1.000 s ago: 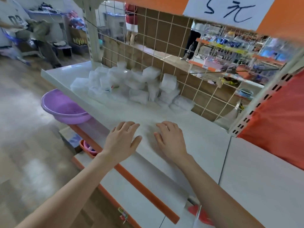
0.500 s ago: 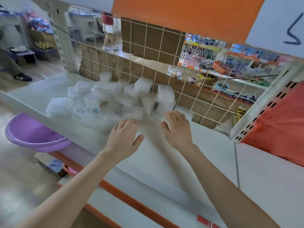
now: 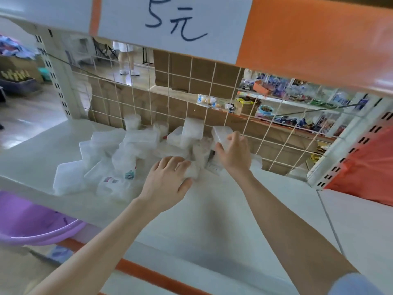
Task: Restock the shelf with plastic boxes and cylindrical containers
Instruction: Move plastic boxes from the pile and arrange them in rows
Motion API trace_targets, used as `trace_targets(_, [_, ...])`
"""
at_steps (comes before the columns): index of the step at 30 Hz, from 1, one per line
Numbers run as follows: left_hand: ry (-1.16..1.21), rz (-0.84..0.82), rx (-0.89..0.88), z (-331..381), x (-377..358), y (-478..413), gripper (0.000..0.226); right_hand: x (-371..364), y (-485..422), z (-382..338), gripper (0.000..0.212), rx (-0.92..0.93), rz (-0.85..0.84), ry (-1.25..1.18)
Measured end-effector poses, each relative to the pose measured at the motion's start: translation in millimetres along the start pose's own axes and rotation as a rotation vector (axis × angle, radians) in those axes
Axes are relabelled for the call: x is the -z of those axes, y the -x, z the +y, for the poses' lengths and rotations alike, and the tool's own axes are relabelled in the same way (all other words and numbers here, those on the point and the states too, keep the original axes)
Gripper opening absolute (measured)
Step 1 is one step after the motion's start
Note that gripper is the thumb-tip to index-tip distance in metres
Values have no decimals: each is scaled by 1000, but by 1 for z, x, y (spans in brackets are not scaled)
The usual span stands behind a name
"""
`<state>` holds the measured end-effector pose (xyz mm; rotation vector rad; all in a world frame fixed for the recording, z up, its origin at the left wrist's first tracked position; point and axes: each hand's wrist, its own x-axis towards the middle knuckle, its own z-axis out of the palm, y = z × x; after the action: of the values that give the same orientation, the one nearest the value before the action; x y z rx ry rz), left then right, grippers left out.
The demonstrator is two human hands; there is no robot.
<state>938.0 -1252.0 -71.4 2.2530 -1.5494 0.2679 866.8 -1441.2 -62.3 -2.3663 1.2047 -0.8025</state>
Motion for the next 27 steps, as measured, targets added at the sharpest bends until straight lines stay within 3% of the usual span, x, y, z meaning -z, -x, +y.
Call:
trace_targets(7, [74,32,-94,1,-8,-10,38,14,25,7,38,58,10,112])
trace_targets(15, [174,-37,-111,12,-31,-20,46,31,75,18,38,-89,-42,-112])
trace_targets(19, [190,-65,-124,13,-34,-16,50,33,93,18,35,-238,-90,-302])
trace_targets(24, [230,-76,-140,12,-35,-5,50,31,107,11,12,-528,-185,-704])
trace_targets(27, [254,-66,-149,9,-33,2,54,29,113,7,21,-705,-292,-925])
